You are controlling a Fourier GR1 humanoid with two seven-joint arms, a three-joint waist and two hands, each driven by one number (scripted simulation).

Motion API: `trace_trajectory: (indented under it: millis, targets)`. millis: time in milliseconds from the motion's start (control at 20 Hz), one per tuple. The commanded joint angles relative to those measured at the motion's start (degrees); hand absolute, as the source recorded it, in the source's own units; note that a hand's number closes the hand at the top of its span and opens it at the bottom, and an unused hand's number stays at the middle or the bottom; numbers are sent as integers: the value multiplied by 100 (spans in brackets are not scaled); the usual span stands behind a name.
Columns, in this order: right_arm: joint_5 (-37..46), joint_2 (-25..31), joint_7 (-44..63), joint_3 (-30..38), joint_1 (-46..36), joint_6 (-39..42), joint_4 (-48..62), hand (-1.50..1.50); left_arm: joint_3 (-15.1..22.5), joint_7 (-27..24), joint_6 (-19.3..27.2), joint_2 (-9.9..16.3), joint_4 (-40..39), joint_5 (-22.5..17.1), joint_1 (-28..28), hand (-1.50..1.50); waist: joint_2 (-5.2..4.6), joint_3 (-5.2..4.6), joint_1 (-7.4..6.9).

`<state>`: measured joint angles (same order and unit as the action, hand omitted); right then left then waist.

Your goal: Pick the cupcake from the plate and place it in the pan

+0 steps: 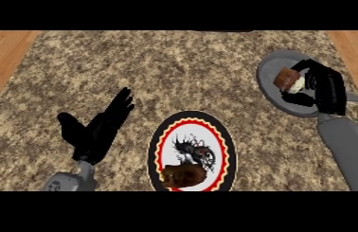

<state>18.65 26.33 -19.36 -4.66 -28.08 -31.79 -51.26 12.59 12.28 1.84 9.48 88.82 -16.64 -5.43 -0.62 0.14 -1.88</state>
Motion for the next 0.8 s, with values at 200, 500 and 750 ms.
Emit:
trace_trajectory:
  millis: [200,500,750]
  targets:
    - [-456,149,-1704,1064,-1310,121,2563,150,-81,222,-39,-35,-25,-15,-237,0,-47,10,-87]
    - [48,507,-842,875,-1920,116,3737,150,20,-69,-258,-42,-97,39,-177,0,-128,3,-314]
    - [445,454,-725,503,-2097,598,4321,-150,-111,-67,-360,-3,-216,-56,-332,0,-181,17,-399]
